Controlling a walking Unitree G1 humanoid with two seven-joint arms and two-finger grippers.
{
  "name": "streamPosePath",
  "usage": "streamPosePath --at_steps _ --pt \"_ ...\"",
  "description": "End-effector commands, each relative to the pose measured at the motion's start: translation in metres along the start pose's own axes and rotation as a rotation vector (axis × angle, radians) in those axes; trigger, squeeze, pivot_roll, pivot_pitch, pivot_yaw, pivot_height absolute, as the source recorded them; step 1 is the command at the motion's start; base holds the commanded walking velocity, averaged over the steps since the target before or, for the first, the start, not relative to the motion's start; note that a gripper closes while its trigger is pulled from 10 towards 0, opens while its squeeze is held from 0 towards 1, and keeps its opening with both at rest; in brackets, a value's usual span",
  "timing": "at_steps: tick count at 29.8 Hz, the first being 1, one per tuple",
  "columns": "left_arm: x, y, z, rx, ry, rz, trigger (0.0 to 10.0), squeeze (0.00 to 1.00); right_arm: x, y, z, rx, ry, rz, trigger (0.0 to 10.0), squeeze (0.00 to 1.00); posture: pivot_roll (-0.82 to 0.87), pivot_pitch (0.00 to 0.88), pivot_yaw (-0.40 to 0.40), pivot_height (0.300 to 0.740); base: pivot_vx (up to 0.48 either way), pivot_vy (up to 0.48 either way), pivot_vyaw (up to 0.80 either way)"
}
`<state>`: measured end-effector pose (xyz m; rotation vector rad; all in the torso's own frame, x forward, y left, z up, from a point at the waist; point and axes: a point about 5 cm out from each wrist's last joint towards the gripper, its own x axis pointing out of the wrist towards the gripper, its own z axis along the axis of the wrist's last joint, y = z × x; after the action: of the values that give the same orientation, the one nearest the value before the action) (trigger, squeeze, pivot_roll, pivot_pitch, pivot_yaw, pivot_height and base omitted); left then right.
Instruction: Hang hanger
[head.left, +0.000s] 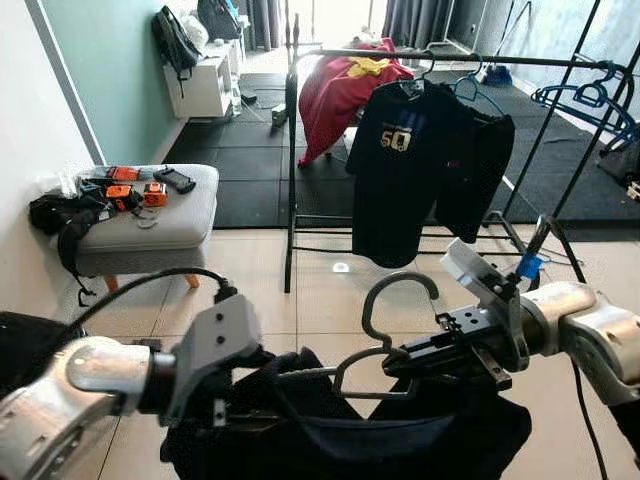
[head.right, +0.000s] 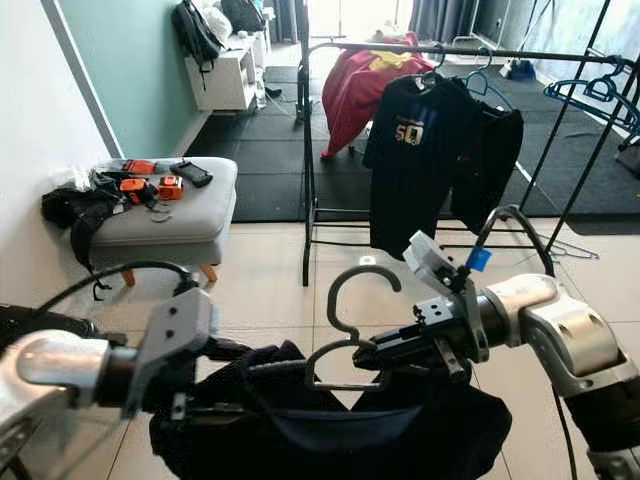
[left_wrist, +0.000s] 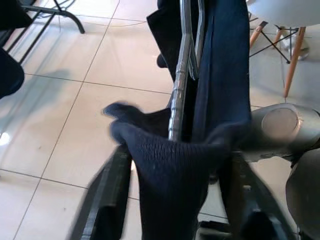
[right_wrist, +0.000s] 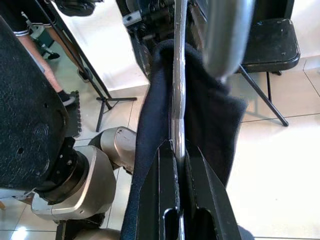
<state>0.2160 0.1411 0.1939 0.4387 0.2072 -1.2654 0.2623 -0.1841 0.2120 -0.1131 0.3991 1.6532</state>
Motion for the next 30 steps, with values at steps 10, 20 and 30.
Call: streamPosePath --at_steps 10,20,30 --pt "0.008 0.004 -0.004 -0.008 0.019 0.026 0.0 0.0 0.001 0.004 0.016 -0.071 -0.046 0.02 0.0 0.0 -0.09 0.0 -0.002 0.74 0.0 0.0 0.0" --pt "-0.004 0.015 -0.007 -0.014 0.03 0.098 0.0 0.0 0.001 0.0 0.01 -0.092 -0.033 -0.05 10.0 0.0 -0.1 0.0 -0.001 0.74 0.0 0.0 0.0" --pt "-0.037 0.029 -0.025 -0.067 0.085 0.242 0.0 0.0 -0.031 -0.006 -0.008 -0.031 -0.023 -0.251 10.0 1.0 -0.1 0.0 -0.002 0.74 0.0 0.0 0.0"
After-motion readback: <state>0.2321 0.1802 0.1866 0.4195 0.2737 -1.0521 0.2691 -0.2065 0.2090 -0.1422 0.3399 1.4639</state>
